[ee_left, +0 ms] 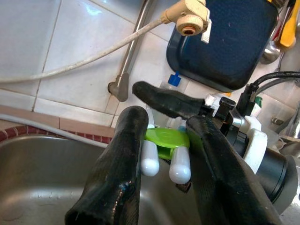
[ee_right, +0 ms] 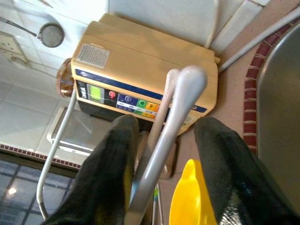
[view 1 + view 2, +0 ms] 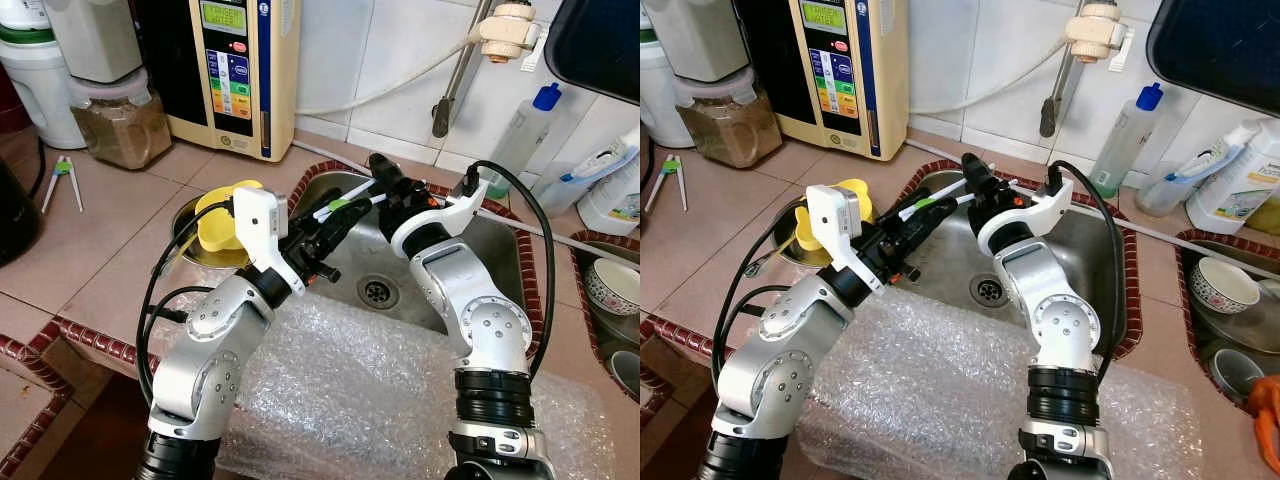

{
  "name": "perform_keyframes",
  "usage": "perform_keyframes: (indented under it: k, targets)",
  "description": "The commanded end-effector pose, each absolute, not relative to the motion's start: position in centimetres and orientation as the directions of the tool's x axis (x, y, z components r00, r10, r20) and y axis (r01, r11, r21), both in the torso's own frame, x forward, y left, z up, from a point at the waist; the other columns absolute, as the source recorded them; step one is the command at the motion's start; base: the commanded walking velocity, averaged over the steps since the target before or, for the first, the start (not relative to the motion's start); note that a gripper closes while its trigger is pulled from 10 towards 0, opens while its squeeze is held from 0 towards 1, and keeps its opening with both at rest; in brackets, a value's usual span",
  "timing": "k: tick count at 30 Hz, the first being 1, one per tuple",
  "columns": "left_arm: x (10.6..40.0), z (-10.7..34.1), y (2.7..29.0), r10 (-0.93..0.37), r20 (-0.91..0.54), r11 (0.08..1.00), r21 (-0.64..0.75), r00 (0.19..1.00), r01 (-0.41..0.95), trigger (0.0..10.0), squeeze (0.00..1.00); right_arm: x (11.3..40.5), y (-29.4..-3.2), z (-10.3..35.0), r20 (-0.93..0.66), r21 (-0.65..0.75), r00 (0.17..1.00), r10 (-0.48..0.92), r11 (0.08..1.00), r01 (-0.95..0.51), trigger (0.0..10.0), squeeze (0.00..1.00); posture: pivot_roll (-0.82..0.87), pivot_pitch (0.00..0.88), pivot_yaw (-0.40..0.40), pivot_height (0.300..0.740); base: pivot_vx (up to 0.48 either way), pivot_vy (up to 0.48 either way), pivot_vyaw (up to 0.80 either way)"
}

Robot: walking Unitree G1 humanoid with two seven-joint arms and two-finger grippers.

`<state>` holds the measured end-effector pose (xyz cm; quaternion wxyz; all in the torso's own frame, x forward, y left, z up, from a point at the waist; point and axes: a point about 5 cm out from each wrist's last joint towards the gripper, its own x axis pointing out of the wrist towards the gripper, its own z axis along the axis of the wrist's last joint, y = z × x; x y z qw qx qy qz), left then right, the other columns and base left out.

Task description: Kitchen organization

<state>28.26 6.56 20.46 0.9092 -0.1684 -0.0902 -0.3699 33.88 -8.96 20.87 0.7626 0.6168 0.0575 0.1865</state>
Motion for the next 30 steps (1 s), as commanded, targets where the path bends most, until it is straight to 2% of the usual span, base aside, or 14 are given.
perform_keyframes:
  k: [1,14,15,16,17,18,19,20,28,30]
  targets:
    - [28.2,20.6,6.1,-0.652,0.292,0.662,-0.229,0.699,0.713,0.0,0.0,33.5,-3.2,24.8,0.269,0.958,0.856,0.441,-0.026,-0.287,0.0,0.0,0.1,0.063,-0.104,0.74,0.0,0.0,0.0]
    - [28.5,20.6,6.3,-0.644,0.29,0.679,-0.209,0.708,0.704,0.0,0.0,33.7,-3.8,24.8,0.273,0.955,0.861,0.43,-0.014,-0.295,0.0,0.0,0.11,0.057,-0.104,0.74,0.0,0.0,0.0]
    - [28.6,20.5,6.4,-0.64,0.279,0.691,-0.199,0.716,0.695,8.8,0.0,33.8,-4.0,24.8,0.268,0.956,0.867,0.421,-0.004,-0.294,0.0,0.0,0.11,0.057,-0.105,0.74,0.0,0.0,0.0]
    - [28.7,20.4,6.5,-0.636,0.271,0.7,-0.192,0.723,0.688,8.8,0.0,33.9,-4.1,24.8,0.265,0.956,0.871,0.414,0.003,-0.292,0.0,0.0,0.11,0.057,-0.105,0.74,0.0,0.0,0.0]
    - [28.8,20.3,6.6,-0.631,0.262,0.707,-0.192,0.73,0.68,10.0,0.0,34.0,-4.3,24.8,0.261,0.957,0.877,0.404,0.013,-0.291,0.0,0.0,0.11,0.053,-0.105,0.74,0.0,0.0,0.0]
    - [28.9,20.1,6.8,-0.622,0.253,0.717,-0.196,0.741,0.669,10.0,0.31,34.2,-4.6,24.7,0.254,0.957,0.886,0.388,0.032,-0.289,0.0,0.0,0.11,0.052,-0.104,0.74,0.0,0.0,0.0]
    - [29.0,20.1,6.8,-0.62,0.25,0.719,-0.196,0.743,0.666,10.0,0.31,34.2,-4.7,24.7,0.252,0.957,0.888,0.384,0.037,-0.288,0.0,0.0,0.11,0.052,-0.104,0.74,0.0,0.0,0.0]
    - [29.1,20.0,7.0,-0.611,0.243,0.73,-0.193,0.753,0.655,10.0,1.0,34.4,-4.9,24.6,0.247,0.957,0.894,0.373,0.049,-0.285,0.0,0.0,0.11,0.052,-0.104,0.74,0.0,0.0,0.0]
    - [29.5,19.1,7.5,-0.578,0.202,0.776,-0.166,0.791,0.609,10.0,1.0,34.9,-5.8,24.4,0.208,0.964,0.929,0.305,0.094,-0.247,0.0,0.0,0.11,0.054,-0.103,0.74,0.0,0.0,0.0]
    - [29.4,18.7,7.6,-0.585,0.163,0.778,-0.161,0.794,0.607,10.0,1.0,35.3,-6.4,24.3,0.199,0.958,0.94,0.277,0.145,-0.246,0.0,0.0,0.11,0.058,-0.103,0.74,0.0,0.0,0.0]
